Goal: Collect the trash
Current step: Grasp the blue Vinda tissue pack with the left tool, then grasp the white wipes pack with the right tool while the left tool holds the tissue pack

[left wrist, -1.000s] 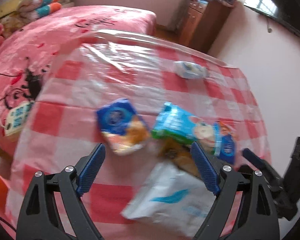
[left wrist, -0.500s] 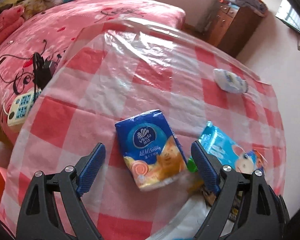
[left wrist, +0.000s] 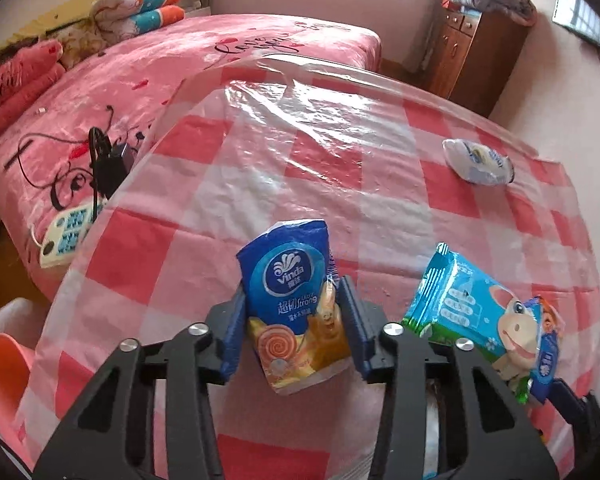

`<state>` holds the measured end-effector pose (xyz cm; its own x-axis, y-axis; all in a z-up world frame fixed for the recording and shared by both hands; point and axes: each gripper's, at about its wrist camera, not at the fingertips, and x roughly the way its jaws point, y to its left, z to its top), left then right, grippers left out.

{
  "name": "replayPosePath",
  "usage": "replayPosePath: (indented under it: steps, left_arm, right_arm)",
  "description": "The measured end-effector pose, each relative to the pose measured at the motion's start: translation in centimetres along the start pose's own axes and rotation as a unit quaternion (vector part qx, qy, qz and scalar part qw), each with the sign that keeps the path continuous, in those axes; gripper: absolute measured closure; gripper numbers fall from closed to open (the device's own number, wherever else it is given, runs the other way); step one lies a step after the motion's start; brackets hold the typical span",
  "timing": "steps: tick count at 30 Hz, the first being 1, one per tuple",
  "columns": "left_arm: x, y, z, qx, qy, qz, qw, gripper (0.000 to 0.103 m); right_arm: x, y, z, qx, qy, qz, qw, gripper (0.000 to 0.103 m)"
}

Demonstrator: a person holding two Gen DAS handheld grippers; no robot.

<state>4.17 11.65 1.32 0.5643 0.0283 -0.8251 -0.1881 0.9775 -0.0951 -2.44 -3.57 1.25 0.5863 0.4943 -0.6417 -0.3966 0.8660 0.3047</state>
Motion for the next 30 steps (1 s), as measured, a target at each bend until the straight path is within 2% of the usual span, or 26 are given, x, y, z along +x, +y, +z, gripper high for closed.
replayPosePath:
  steps: [7, 16, 22, 24, 30]
  left_arm:
    - [-1.1, 1.9, -1.1, -0.012, 0.008, -0.033, 0.9993, 0.066]
    - [-3.3, 4.0, -3.3, -0.019, 0.011, -0.066, 0.9976, 0.067]
    - [-4.6, 5.2, -5.3, -0.016, 0.019, -0.086, 0.9960, 0.067]
    - [-5.0, 5.6, -5.9, -0.014, 0.021, -0.091, 0.9955, 0.067]
    - [-6.3, 6.7, -7.3, -0.014, 0.021, -0.109, 0.9938, 0.067]
  right_arm:
    - [0.3, -0.3, -0.1, 0.008, 0.009, 0.004, 1.000, 0.008]
    - [0.2, 0.4, -0.5, -0.005, 0.019, 0.004, 1.000, 0.008]
    - [-1.3, 2.2, -1.2, -0.028, 0.005, 0.031, 0.999, 0.008]
    - [-1.5, 3.3, -1.7, -0.050, 0.012, 0.045, 0.998, 0.008]
    - [-0.4, 5.7, -2.9, -0.109, 0.035, -0.013, 0.993, 0.008]
